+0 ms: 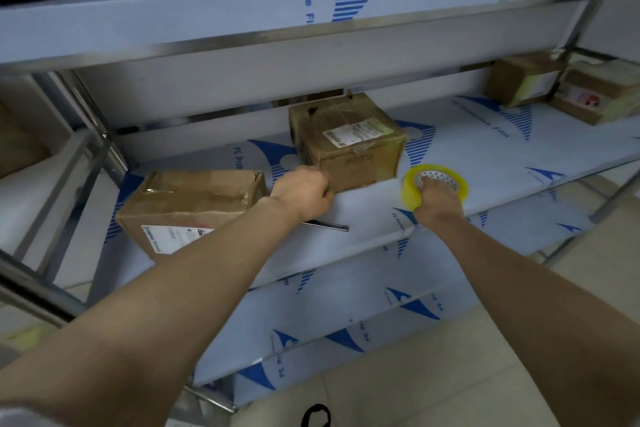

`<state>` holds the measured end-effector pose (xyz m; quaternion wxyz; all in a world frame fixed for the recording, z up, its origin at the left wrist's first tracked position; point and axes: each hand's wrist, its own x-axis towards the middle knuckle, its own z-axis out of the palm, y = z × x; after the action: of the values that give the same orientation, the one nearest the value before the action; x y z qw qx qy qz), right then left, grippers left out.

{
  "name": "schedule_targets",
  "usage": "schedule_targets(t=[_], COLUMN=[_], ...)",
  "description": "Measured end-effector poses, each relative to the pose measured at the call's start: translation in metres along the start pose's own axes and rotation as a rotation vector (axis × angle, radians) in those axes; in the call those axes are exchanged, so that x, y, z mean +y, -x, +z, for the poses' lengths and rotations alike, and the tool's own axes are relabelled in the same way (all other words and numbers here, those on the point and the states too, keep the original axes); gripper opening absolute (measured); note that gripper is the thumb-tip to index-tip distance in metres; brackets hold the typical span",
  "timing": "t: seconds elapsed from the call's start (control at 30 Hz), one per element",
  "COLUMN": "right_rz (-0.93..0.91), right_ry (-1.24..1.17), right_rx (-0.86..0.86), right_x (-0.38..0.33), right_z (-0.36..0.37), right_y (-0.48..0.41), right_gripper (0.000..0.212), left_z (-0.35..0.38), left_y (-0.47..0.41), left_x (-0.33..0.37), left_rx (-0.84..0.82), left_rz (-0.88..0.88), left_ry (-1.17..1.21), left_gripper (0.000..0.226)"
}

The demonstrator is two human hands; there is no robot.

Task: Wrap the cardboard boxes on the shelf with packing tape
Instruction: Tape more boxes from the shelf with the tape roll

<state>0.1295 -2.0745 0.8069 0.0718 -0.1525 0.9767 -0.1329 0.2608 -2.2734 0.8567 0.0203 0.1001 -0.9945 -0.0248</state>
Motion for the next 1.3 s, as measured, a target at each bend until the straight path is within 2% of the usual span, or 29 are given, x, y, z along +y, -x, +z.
schedule_targets(t=[0.1,0.23,0.4,0.53,0.6,0.7,0.77,0.83,0.93,1.0,1.1,1.3], right_rz=[0.014,-0.049,-0.074,-0.125,-0.133,-0.145,-0.187,-0.241,-0.310,-0.328,-0.342,-0.314], right_ry=[0.101,0.297,0.230,0.011,-0.247,-0.800,-0.991,-1.022,-1.040,-1.058,-1.068,-1.090], right_rx=[-0.056,-0.010,-0.001,0.085,0.086,0.000,-0.052,-0.091,-0.137,-0.152,-0.150,-0.144], right_x=[0.013,0.018,0.018,0.009,0.002,-0.012,-0.020,-0.028,-0.040,-0.049,-0.061,-0.084], right_z=[0.003,0.007,0.011,0.013,0.010,0.003,-0.001,-0.002,-0.005,-0.006,-0.006,-0.007], right_y=[-0.005,-0.009,-0.011,-0.003,0.003,0.018,0.034,0.047,0.062,0.069,0.076,0.084], right_gripper=[0.072,0.057,0.051,0.045,0.041,0.042,0.040,0.041,0.041,0.040,0.042,0.042], left_z=[0.006,0.011,0.013,0.014,0.013,0.005,-0.004,-0.011,-0.018,-0.020,-0.021,-0.019], left_y=[0.002,0.007,0.016,0.018,0.017,0.016,0.016,0.016,0.017,0.019,0.026,0.040], left_x=[0.006,0.012,0.017,0.019,0.020,0.026,0.030,0.032,0.027,0.023,0.014,-0.008], left_rx=[-0.016,-0.047,-0.058,-0.049,-0.018,0.074,0.132,0.151,0.094,0.062,0.085,0.308], left_rz=[-0.031,-0.090,-0.144,-0.186,-0.223,-0.293,-0.269,-0.207,-0.167,-0.124,-0.038,-0.007], left_ry=[0.025,0.018,0.058,0.145,0.258,0.533,0.672,0.705,0.712,0.708,0.707,0.736], left_gripper=[0.029,0.031,0.034,0.033,0.033,0.045,0.055,0.065,0.084,0.086,0.073,0.041])
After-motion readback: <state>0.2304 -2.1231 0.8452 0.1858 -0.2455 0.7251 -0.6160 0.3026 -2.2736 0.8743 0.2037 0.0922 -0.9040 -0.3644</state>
